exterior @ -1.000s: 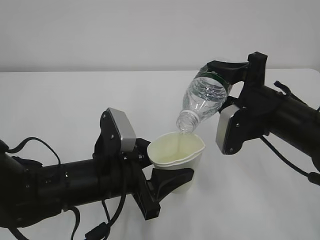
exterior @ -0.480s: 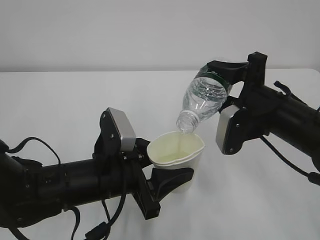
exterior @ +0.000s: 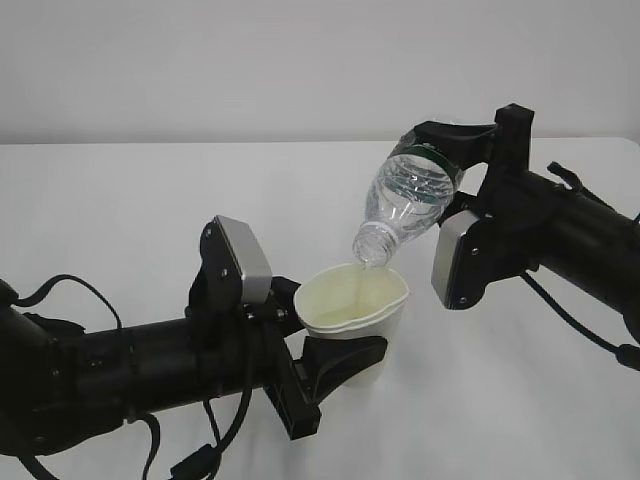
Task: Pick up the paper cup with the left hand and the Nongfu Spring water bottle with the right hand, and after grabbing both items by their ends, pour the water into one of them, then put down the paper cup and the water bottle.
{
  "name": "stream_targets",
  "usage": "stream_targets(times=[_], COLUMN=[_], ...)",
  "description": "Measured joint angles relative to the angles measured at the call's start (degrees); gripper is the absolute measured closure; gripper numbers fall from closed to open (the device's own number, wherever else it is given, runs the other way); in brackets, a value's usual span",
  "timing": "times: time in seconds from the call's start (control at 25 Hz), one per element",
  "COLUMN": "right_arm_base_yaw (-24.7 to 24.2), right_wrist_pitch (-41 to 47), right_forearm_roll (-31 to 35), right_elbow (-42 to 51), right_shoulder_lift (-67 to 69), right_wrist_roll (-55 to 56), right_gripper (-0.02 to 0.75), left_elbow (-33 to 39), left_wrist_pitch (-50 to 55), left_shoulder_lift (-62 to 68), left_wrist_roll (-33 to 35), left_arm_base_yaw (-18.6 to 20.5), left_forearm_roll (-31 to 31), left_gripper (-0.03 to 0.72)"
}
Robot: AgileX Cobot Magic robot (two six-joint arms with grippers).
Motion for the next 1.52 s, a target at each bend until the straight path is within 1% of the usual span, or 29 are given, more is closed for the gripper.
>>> stream_targets(times=[1.52], right_arm_base_yaw=[0.00], right_wrist_pitch=[0.00], right_forearm_roll=[0.00], right_elbow=[0.00], right_shoulder_lift=[0.00], right_wrist_roll=[-1.26], right_gripper=[0.259], left_elbow=[0.00], left_wrist_pitch=[0.00], left_shoulder_lift=[0.11], left_wrist_roll=[0.00], left_arm_base_yaw=[0.00], left_forearm_roll=[0.00], left_gripper=[0.265])
